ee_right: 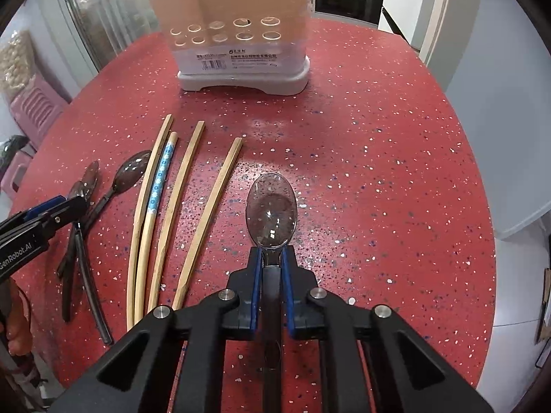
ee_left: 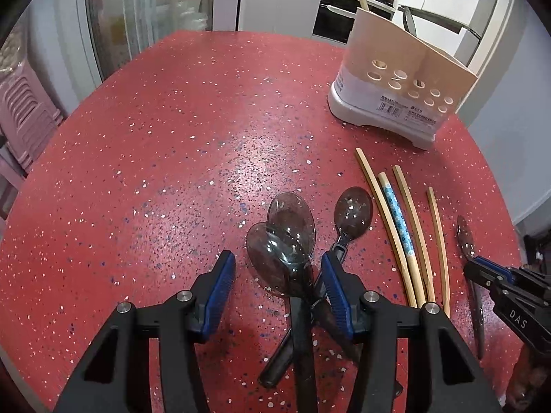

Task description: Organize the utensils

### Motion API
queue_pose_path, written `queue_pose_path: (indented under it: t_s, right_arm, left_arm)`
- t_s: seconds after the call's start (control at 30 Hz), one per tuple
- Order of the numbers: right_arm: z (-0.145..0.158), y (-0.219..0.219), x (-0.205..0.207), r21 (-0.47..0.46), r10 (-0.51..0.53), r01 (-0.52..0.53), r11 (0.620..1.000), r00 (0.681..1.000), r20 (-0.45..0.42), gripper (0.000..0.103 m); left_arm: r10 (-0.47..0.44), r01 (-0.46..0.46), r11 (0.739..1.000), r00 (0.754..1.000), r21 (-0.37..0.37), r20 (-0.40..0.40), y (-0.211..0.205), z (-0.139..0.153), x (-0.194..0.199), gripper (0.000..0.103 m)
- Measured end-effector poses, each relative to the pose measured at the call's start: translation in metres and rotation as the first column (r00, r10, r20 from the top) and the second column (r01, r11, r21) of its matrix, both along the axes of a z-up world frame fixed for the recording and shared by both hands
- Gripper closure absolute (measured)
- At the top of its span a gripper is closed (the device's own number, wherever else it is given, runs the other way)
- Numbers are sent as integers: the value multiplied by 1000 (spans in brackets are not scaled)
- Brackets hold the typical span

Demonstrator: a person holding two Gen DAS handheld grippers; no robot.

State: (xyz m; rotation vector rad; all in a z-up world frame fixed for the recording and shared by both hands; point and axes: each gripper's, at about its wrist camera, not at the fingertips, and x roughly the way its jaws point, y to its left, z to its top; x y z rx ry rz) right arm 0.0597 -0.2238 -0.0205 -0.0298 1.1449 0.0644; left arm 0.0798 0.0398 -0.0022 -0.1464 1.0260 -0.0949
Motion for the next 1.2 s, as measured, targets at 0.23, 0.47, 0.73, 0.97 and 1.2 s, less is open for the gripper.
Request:
queue_pose_path:
  t_s: [0.23, 0.47, 0.73, 0.97, 1.2]
  right_arm:
    - [0, -5, -5, 35, 2, -2, 999, 1000, 2, 90]
    - [0, -7, -6, 52, 3, -3, 999, 1000, 2, 90]
    - [1, -11, -5, 86, -1, 1, 996, 1000, 1, 90]
    - [15, -16, -8, 123, 5, -9, 992, 1000, 30, 90]
    - [43, -18, -9, 178, 14, -32, 984, 995, 98, 90]
  left_arm:
    - [5, -5, 999, 1000, -43, -16, 7, 2, -2, 41]
    - [7, -6, 998, 1000, -60, 3, 5, 6, -3, 47]
    - [12, -10, 995, 1000, -100, 25, 10, 16, -8, 48]
    - [7, 1, 992, 998, -130, 62, 11, 37, -18, 48]
    - [-6, 24, 990, 991, -139, 132, 9, 69, -23, 49]
